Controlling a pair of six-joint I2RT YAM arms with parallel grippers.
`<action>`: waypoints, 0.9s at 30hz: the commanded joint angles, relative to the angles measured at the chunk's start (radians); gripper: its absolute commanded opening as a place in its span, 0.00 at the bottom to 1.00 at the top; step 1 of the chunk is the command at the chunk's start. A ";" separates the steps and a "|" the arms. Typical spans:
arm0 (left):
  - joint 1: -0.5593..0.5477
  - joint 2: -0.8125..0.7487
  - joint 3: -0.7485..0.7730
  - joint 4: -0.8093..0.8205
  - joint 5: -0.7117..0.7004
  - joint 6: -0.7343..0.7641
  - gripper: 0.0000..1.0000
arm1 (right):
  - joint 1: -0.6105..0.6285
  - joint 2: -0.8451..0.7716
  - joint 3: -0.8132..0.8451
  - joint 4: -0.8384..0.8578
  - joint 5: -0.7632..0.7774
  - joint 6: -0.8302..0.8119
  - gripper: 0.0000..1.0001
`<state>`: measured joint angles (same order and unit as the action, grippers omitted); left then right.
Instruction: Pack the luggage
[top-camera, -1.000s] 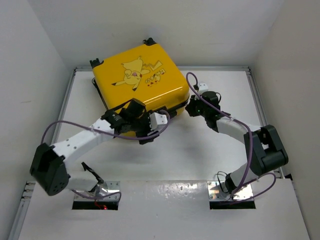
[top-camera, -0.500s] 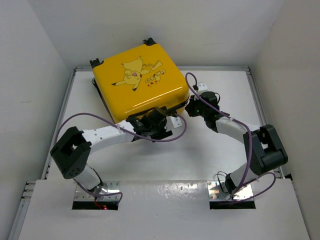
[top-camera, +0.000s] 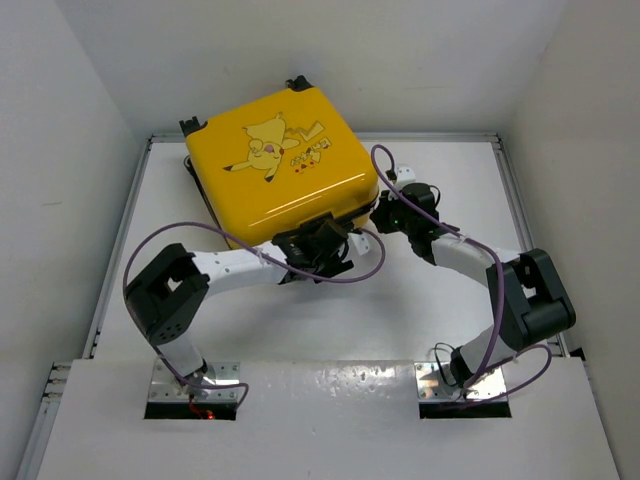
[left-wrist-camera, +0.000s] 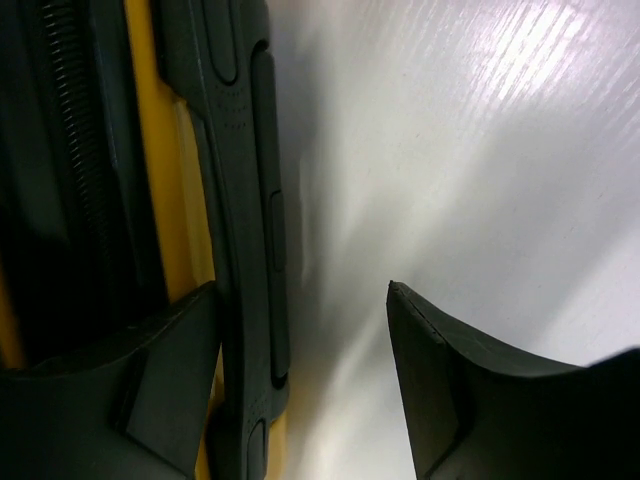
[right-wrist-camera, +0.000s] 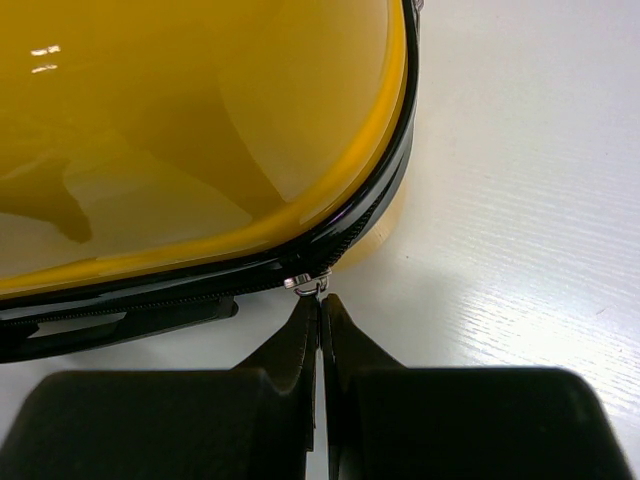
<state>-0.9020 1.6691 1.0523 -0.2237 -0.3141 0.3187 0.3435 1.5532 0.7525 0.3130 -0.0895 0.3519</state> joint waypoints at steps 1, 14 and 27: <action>0.069 0.053 0.052 0.026 -0.013 -0.004 0.69 | 0.003 0.013 0.001 -0.029 0.002 0.006 0.00; 0.158 0.291 0.121 -0.043 0.171 -0.023 0.38 | 0.000 0.021 0.013 -0.028 -0.021 0.002 0.00; 0.210 -0.215 -0.224 -0.175 0.283 0.276 0.00 | -0.064 -0.053 -0.042 -0.041 0.028 -0.103 0.00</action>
<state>-0.7517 1.5795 0.9047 -0.1574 -0.0303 0.4511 0.3290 1.5425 0.7338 0.3210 -0.1261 0.3130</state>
